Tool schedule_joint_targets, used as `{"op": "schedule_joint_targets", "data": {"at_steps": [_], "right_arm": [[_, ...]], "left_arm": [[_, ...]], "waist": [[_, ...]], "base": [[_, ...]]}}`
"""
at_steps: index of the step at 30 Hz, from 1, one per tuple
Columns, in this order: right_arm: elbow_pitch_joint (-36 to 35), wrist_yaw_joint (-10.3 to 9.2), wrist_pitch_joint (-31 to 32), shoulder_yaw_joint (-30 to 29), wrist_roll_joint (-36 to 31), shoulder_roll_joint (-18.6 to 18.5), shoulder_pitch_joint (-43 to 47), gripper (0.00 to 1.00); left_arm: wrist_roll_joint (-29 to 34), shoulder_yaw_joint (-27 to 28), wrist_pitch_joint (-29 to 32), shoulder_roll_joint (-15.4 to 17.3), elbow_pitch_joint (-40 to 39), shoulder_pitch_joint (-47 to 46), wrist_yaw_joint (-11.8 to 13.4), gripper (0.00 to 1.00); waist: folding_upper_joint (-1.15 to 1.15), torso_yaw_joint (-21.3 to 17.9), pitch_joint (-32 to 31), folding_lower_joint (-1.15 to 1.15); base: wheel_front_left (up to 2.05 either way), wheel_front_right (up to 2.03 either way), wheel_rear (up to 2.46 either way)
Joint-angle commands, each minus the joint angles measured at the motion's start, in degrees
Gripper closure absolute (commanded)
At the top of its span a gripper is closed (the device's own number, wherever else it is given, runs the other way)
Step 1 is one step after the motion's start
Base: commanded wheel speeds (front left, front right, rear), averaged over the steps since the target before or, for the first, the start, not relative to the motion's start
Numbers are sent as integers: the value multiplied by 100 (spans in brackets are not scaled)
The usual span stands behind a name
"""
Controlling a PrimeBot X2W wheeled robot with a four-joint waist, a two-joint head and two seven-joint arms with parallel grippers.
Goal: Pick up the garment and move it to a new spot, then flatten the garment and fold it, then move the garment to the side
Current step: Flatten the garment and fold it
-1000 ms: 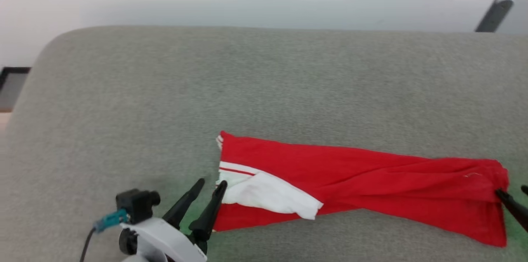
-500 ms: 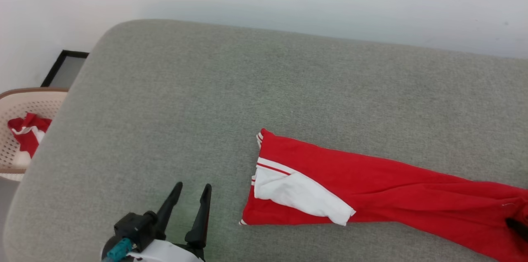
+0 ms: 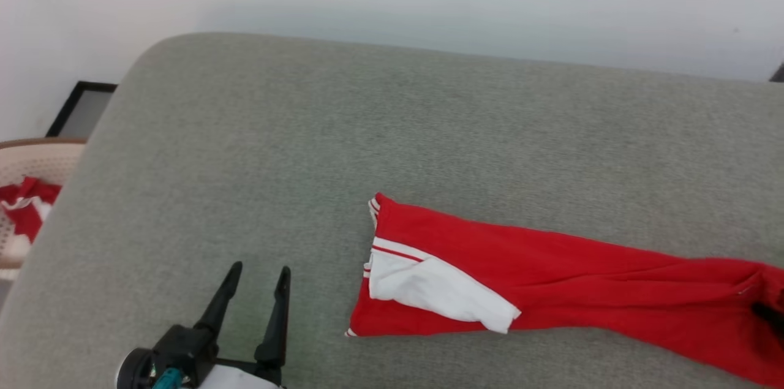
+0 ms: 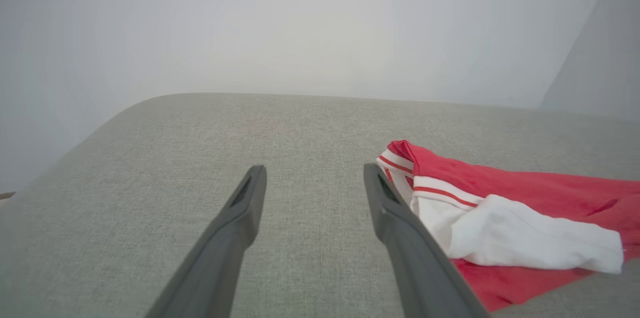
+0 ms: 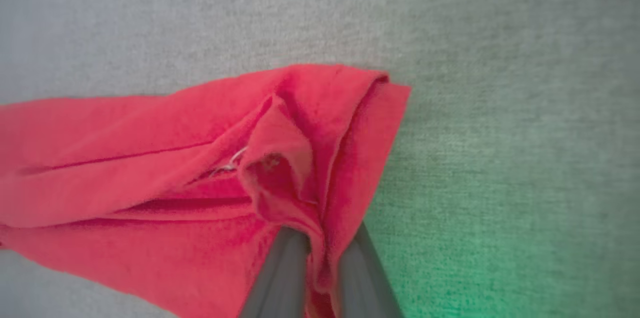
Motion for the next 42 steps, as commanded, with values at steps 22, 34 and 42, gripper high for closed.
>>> {"op": "schedule_joint_targets", "data": {"at_steps": [22,34,42], "right_arm": [[-1120,-16,-927,-509,43,-1080,670,100],[-3164,-16,-424,-9,-1247,-56,139,100],[-2922,-16,-43,19,-1992,859,-263,100]], "left_arm": [[-116,97,-6,-119,31,184,-38,0],[-254,-127,-6,-165,133,230,-38,0],[-258,-224,-6,-232,131,186,-39,0]], "waist": [[0,-669,-25,0],[0,-232,-132,0],[0,209,3,0]], "base": [[0,0,0],[0,0,0],[0,0,0]]}}
